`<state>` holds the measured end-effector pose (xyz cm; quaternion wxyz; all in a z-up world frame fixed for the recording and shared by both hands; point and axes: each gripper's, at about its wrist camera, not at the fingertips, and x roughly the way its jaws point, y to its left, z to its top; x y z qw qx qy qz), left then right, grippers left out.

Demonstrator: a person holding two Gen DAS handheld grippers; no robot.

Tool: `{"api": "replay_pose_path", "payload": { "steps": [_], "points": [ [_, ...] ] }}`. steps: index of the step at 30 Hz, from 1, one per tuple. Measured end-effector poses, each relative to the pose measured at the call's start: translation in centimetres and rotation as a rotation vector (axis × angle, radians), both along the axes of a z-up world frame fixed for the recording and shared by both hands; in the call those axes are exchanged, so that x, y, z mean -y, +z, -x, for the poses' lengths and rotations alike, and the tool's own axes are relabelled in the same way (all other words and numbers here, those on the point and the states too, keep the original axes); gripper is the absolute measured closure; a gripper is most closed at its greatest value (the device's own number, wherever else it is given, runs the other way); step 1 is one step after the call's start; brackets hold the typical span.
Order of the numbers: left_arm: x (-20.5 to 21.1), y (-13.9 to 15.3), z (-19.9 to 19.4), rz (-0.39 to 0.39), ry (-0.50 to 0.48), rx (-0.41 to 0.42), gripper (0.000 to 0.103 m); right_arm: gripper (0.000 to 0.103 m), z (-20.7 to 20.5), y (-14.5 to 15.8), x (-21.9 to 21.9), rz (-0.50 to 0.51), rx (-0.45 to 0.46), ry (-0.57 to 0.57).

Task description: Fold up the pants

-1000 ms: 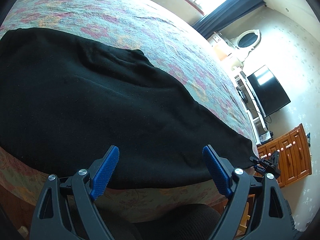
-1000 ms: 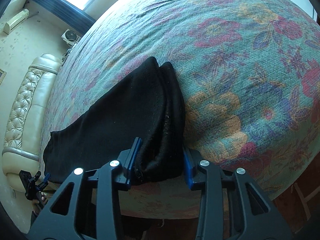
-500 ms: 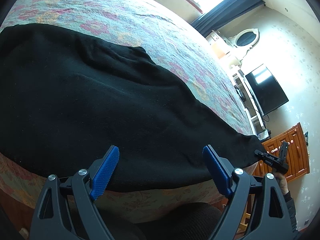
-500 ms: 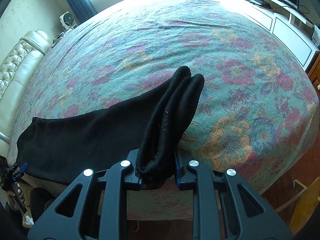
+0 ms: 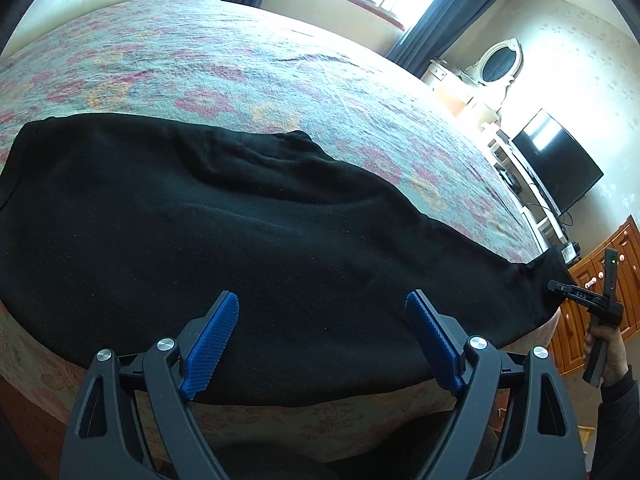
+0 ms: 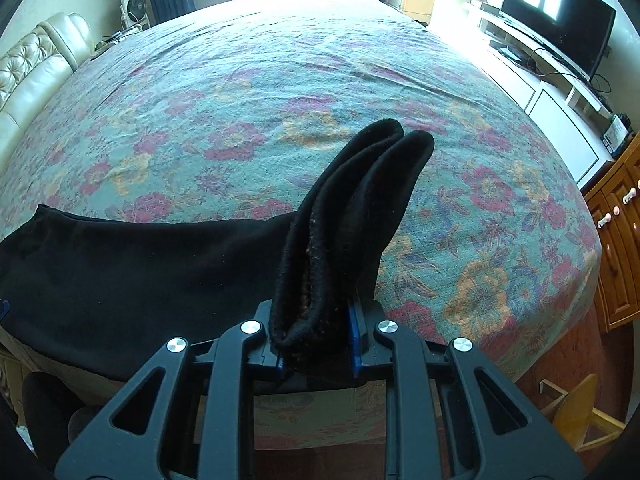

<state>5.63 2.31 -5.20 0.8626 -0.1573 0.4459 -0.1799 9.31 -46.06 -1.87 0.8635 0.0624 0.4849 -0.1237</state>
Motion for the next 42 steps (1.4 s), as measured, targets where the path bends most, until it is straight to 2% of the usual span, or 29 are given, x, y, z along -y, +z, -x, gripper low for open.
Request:
{"api": "replay_pose_path", "payload": {
  "steps": [7,16,42],
  "points": [
    [-0.7,-0.5,-0.6,-0.005,0.024,-0.021,0.018,0.082,-0.9,0.7,-3.7,0.051,0.008,0.046],
    [-1.5,-0.8,-0.9,-0.017,0.045,-0.026,0.018,0.082,-2.2,0.8,-8.7,0.061,0.015,0.116],
    [-2.1,-0.8,-1.3,-0.013,0.057,-0.028,0.018,0.082,-4.7,-0.9,-19.7,-0.018,0.005,0.255]
  ]
}}
